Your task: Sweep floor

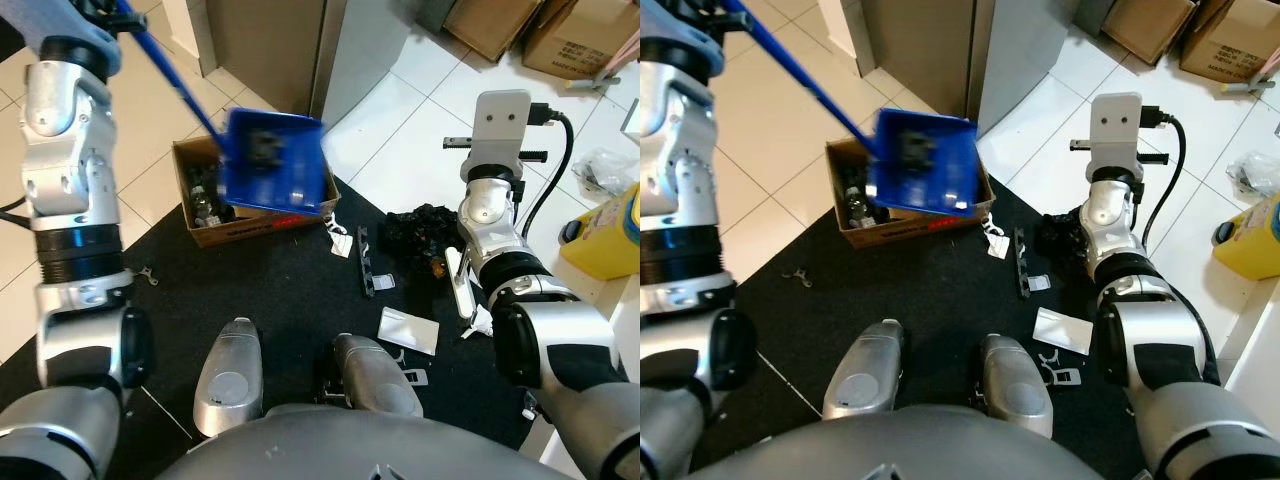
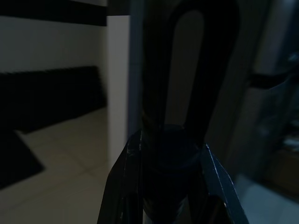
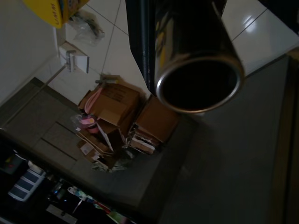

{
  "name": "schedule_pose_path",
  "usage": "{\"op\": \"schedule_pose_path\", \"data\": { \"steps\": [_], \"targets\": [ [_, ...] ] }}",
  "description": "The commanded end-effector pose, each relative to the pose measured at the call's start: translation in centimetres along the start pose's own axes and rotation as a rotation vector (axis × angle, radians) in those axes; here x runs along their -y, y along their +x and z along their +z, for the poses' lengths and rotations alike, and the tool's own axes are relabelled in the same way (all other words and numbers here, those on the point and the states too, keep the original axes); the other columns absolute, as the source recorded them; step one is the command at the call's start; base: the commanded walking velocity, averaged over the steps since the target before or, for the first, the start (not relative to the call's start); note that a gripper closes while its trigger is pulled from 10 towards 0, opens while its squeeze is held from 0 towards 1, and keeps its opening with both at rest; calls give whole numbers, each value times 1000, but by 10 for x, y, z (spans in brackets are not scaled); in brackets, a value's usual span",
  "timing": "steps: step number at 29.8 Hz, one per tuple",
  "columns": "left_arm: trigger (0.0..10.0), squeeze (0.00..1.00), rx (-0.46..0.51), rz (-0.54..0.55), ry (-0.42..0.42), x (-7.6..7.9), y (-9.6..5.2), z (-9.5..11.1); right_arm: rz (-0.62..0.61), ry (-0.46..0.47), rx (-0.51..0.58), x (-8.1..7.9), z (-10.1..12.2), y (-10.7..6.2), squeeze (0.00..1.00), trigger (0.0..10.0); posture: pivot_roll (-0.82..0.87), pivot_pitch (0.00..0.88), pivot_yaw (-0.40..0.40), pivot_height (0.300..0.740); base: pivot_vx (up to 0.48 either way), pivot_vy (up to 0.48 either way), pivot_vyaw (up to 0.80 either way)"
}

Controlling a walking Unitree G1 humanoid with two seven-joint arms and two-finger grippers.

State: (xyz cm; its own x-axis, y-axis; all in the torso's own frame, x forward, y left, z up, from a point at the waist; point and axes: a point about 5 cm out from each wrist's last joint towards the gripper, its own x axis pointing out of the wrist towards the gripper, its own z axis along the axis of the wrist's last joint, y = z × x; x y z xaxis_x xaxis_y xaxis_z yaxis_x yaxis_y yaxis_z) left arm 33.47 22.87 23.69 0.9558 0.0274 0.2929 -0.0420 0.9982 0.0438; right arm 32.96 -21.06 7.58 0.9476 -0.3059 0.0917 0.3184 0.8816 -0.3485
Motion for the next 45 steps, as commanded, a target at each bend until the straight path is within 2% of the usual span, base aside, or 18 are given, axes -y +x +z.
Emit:
{"op": "schedule_pose_path", "data": {
  "steps": [1,3,7,10,12,14,15,18,24,27,30,32,34,36,37,38,39,45],
  "targets": [
    [10000,0,97,-30,44,0,10,21,8,-6,19,-1,3,1,0,10000,255,0,-79,740,0,0,0],
    [10000,0,113,-29,103,-4,15,26,14,-1,22,-1,3,1,0,10000,247,0,-77,740,0,0,0],
    [10000,0,122,-30,155,-10,21,27,23,5,27,-2,2,0,0,10000,239,0,-73,740,0,0,0],
    [10000,0,126,-31,246,-15,27,28,25,12,30,-1,2,-1,0,10000,233,0,-70,740,0,0,0],
    [10000,0,125,-27,270,-17,29,29,25,14,31,-1,2,-1,0,10000,231,0,-66,740,0,0,0],
    [10000,0,95,5,333,-25,36,26,24,18,32,-1,2,-1,0,10000,231,0,-66,740,0,0,0],
    [10000,0,46,41,393,-31,41,22,24,20,32,-1,2,-2,0,10000,227,0,-57,740,0,0,0],
    [10000,0,9,75,397,-36,44,19,22,24,33,-1,2,-2,0,10000,227,0,-57,740,0,0,0],
    [10000,0,12,113,375,-40,49,22,19,27,31,-1,2,-2,0,10000,223,0,-50,740,0,0,0],
    [10000,0,67,121,314,-38,53,30,19,29,31,-2,2,-2,0,10000,222,0,-49,740,0,0,0],
    [10000,0,78,127,289,-38,57,32,20,31,31,-2,2,-2,0,10000,223,0,-49,740,0,0,0],
    [10000,0,84,138,303,-39,58,32,20,33,31,-3,2,-2,0,10000,221,0,-46,740,0,0,0],
    [10000,0,148,155,241,-41,58,38,19,34,31,-3,2,-2,0,10000,221,0,-44,740,0,0,0],
    [10000,0,166,154,214,-41,57,40,18,35,31,-3,2,-2,0,10000,221,0,-45,740,0,0,0],
    [10000,0,87,141,296,-42,58,31,17,36,29,-2,1,-3,0,10000,223,0,-46,740,0,0,0],
    [10000,0,87,141,296,-42,58,31,17,36,29,-2,1,-3,0,10000,223,0,-46,740,0,0,0],
    [10000,0,-21,108,389,-44,55,13,18,35,27,-2,0,-4,0,10000,222,0,-44,740,0,0,0],
    [10000,0,-117,101,446,-49,52,-1,18,36,26,-3,0,-4,0,10000,227,0,-45,740,0,0,0]
  ]
}}
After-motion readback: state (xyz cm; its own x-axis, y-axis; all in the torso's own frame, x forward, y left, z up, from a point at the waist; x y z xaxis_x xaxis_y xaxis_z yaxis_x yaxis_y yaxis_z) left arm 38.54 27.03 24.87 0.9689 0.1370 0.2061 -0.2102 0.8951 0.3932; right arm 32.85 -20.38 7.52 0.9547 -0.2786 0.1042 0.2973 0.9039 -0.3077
